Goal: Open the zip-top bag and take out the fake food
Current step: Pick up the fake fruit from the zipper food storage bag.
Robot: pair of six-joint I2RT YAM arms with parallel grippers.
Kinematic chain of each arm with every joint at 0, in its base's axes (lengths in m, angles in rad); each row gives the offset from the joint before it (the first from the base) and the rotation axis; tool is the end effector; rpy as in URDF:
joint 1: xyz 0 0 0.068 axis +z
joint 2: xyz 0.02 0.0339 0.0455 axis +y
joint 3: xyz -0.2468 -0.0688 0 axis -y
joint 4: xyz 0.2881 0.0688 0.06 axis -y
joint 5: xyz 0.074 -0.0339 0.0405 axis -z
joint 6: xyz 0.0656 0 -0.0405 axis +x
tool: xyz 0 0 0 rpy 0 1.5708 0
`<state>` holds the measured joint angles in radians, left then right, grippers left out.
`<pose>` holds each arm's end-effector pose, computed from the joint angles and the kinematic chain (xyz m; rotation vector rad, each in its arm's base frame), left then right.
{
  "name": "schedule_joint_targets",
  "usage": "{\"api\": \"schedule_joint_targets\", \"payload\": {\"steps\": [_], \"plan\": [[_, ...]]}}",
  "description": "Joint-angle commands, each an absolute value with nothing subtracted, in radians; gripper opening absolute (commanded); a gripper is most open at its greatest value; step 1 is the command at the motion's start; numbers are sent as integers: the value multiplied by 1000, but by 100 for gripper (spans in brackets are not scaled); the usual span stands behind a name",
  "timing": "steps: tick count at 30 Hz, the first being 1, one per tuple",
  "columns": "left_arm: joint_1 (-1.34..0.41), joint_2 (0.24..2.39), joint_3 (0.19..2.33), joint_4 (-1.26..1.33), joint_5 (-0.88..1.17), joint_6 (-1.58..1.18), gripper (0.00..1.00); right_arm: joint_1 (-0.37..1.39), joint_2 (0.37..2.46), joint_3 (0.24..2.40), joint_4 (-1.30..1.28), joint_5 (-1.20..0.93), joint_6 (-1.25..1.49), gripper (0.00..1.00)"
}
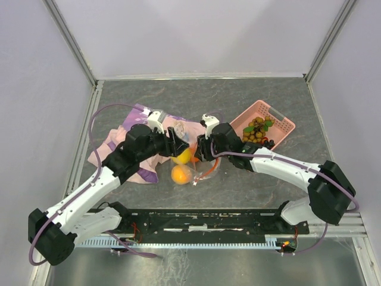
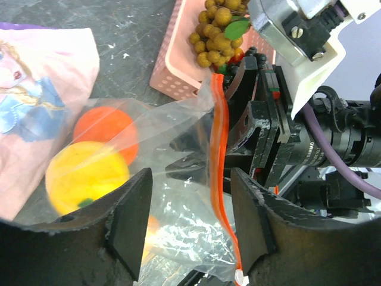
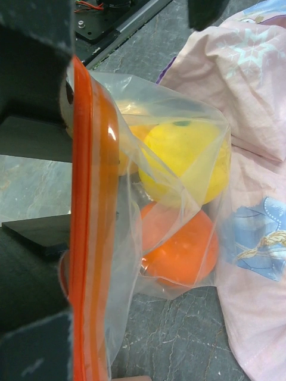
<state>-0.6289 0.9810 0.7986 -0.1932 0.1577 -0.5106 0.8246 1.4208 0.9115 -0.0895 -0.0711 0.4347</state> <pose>0.2414 -0.1884 0.2744 0.2312 2.0394 -0.8888 0.2539 0.2815 0.1909 -0.4836 2.2278 0.7745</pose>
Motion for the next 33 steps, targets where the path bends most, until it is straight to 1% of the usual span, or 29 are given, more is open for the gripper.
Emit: {"api": "schedule_joint_targets", "payload": {"steps": [1,6,11,14,17,20,26,28,29,33], "plan": [[-553,933,732,-201,147,-450,69,829,1431,895,-16,-86,457,45],[-401,931,626,-110,285,-497,72,828,1445,886,11,-101,468,45],[-268,993,531,29,437,-571,72,828,1452,882,22,-111,475,46],[-226,1027,500,138,522,-622,72,828,1454,878,31,-116,475,46],[-216,1068,495,205,546,-648,70,828,1458,872,47,-126,480,46],[-215,1111,488,268,565,-680,67,828,1468,873,64,-138,488,47],[-215,1182,484,348,582,-719,49,827,1495,870,103,-173,506,47],[-215,1201,484,361,593,-723,45,827,1509,872,118,-187,514,47],[-216,1207,484,362,596,-723,43,827,1514,873,124,-194,517,47],[-215,1202,477,338,600,-708,43,827,1531,876,151,-212,530,48]]}}
